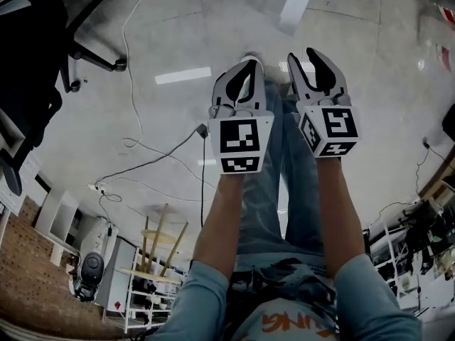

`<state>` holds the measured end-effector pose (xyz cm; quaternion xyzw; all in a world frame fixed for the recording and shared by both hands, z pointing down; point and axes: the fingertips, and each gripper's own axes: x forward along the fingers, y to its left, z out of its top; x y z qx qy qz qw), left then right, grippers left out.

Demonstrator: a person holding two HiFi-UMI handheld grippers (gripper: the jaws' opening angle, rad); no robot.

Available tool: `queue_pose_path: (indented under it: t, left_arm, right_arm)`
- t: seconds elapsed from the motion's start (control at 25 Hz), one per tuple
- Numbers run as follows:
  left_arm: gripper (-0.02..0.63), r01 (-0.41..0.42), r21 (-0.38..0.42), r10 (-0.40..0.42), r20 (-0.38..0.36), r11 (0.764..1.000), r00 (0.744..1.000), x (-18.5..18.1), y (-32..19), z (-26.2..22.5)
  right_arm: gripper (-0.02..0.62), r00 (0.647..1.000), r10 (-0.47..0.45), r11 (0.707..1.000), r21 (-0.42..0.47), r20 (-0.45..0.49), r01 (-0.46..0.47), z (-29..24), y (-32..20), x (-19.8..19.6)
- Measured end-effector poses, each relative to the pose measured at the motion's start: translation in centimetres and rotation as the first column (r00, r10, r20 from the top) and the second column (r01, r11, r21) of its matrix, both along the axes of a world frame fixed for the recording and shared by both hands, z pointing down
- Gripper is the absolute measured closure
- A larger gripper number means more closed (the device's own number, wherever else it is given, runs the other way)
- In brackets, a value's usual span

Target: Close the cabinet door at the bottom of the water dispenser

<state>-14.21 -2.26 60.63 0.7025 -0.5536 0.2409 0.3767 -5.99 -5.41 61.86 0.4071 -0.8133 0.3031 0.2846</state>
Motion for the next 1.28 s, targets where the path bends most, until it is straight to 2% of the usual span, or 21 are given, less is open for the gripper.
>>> queue_pose_path:
  t: [0.36,0.88,1.28]
  left_arm:
    - [0.598,0.036,-0.009,-0.036,-0.007,0.999,0.999,-2.7,-2.2,3.4]
    - [0.598,0.080,-0.028,-0.080,-0.030,0.996,0.996,-4.9,-4.0,5.5]
    - [0.598,0.072,-0.009,-0.072,0.009,0.997,0.997,-2.9,-4.6,6.7]
  right_arm:
    - [0.351,0.994,0.080,0.996,-0.039,-0.074,-0.083,5.5,-3.7,-1.6]
    - [0.350,0.976,0.177,0.972,-0.135,-0.128,-0.194,9.5,-4.7,-1.9]
    - [0.354,0.983,0.156,0.978,-0.128,-0.097,-0.167,9.7,-4.7,-1.0]
